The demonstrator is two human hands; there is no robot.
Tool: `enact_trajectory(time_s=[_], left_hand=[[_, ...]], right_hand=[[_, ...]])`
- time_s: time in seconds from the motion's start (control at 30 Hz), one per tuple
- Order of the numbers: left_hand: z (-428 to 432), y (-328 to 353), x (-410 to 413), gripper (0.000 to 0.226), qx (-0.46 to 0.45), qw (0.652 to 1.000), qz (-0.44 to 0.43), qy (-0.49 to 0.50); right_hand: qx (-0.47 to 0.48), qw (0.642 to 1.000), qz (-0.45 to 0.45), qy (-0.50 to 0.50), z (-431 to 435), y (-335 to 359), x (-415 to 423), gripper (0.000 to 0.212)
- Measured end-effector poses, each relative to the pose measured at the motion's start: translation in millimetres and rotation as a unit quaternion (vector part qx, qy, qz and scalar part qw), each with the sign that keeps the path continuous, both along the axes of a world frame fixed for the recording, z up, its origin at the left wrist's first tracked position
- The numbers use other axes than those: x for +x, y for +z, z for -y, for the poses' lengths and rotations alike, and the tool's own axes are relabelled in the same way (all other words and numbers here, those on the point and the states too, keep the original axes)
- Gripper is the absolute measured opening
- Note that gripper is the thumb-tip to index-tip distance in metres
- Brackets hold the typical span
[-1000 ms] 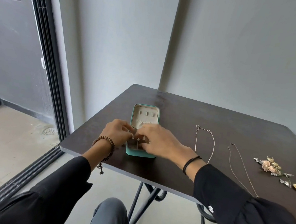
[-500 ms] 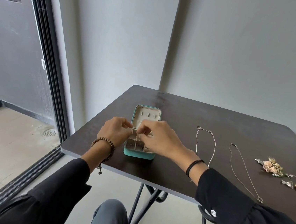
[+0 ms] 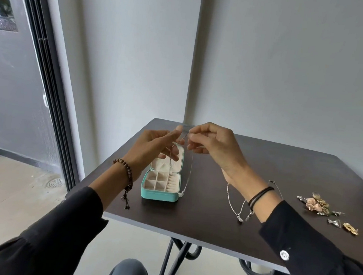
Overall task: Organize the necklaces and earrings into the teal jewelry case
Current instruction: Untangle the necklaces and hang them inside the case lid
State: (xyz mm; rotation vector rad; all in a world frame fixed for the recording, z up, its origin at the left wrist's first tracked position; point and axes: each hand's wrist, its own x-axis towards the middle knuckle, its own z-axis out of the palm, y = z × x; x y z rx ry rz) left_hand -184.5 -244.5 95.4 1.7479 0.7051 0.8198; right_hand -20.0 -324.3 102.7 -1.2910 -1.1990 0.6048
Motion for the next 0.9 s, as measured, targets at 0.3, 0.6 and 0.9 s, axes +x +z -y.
enact_trajectory(time_s=[0.3,0.6,0.9], left_hand=[[0.2,9.9,1.1,0.042,0.007,0.999,-0.035,-0.037],[10.2,16.0,22.9,0.030,-0.002,0.998,-0.004,-0.061],[26.6,20.8,53.9,0.037,0.003,0.996,0.017,-0.092]], right_hand=[[0.009,0.997,-0.076,-0.031,25.5,7.7,31.2,0.005],[0.000,0.996,-0.093,-0.001,46.3,4.0,50.0,0.004],[-0.042,0.998,-0.040,0.025,54.6,-6.2,56.8,0.022]])
